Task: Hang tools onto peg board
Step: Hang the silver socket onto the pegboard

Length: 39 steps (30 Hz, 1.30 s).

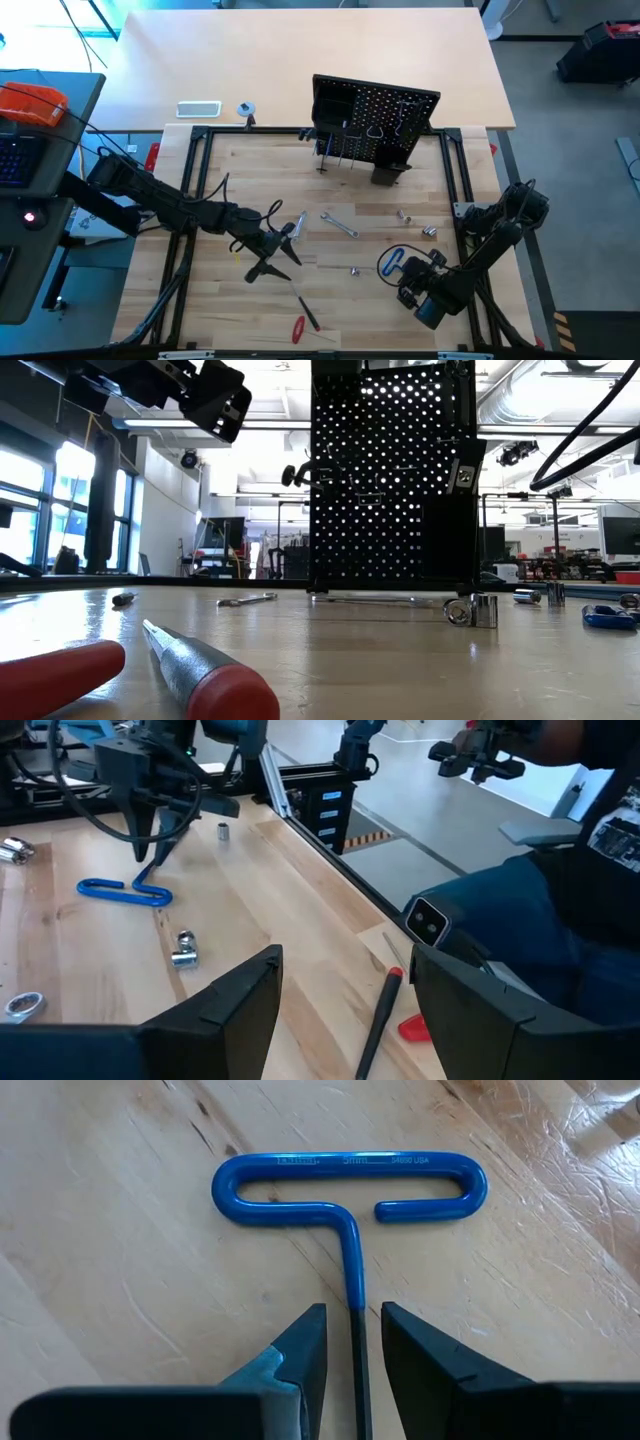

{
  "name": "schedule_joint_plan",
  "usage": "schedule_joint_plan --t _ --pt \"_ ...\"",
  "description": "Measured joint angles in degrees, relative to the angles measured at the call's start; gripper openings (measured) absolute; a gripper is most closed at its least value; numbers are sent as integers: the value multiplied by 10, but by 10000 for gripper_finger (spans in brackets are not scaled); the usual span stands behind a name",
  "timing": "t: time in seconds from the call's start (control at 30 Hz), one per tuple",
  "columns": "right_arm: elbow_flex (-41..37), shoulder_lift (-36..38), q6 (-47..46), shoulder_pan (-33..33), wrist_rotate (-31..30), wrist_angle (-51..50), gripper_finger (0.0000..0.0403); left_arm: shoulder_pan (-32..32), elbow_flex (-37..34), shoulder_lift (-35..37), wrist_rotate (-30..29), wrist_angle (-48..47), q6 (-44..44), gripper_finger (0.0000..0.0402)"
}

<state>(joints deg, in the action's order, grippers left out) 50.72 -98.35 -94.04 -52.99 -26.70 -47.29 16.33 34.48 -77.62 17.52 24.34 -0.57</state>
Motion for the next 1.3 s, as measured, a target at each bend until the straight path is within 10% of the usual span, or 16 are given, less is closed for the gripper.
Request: schedule_joint_plan --t 1.3 --pt "90 -52 77 28 -81 -65 1 -5 0 -96 -48 147 24 216"
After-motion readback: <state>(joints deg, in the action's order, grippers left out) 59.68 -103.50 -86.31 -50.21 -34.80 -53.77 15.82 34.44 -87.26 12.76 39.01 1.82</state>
